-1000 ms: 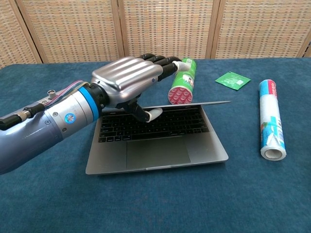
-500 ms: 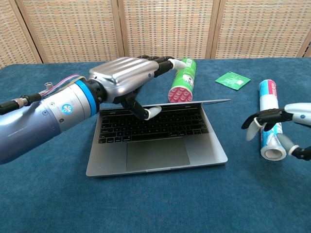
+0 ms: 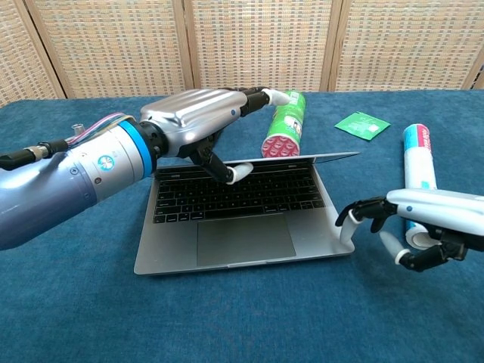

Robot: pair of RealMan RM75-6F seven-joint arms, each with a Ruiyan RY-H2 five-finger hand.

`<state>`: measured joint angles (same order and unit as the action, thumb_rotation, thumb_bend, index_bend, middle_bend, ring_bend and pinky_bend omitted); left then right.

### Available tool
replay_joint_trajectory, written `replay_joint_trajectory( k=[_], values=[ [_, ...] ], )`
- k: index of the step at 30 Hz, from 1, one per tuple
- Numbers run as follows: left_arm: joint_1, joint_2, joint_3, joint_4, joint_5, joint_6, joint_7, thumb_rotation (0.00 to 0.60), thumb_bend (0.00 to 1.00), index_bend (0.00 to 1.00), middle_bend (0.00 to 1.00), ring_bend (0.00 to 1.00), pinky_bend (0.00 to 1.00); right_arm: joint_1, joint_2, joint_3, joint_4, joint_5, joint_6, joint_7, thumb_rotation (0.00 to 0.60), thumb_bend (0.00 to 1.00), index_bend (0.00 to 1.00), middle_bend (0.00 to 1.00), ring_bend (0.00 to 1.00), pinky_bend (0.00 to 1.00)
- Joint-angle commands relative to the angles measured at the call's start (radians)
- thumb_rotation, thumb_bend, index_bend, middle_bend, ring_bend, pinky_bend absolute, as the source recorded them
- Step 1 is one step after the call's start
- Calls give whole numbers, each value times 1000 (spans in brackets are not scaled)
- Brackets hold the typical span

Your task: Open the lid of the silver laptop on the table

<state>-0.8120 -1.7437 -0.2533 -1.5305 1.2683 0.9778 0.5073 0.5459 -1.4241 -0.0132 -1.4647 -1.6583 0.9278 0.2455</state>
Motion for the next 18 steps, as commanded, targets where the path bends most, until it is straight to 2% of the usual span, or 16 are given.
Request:
replay_joint_trajectory(
  k=[1,10,18],
  values=[
    [-4,0,5,4,5,7,-10,600,416,0,0,0,0,0,-21,-5,6,13,6,-30,600,955,342,245,178,303],
    [-11,3,11,4,-1,13,-33,600,416,0,0,0,0,5,-43,-15,9,33,-3,-105,600,958,342,246,178,302],
    [-17,4,13,7,-9,19,-38,600,416,0,0,0,0,10,-51,-28,11,46,-18,-189,600,959,349,301,178,297]
  ],
)
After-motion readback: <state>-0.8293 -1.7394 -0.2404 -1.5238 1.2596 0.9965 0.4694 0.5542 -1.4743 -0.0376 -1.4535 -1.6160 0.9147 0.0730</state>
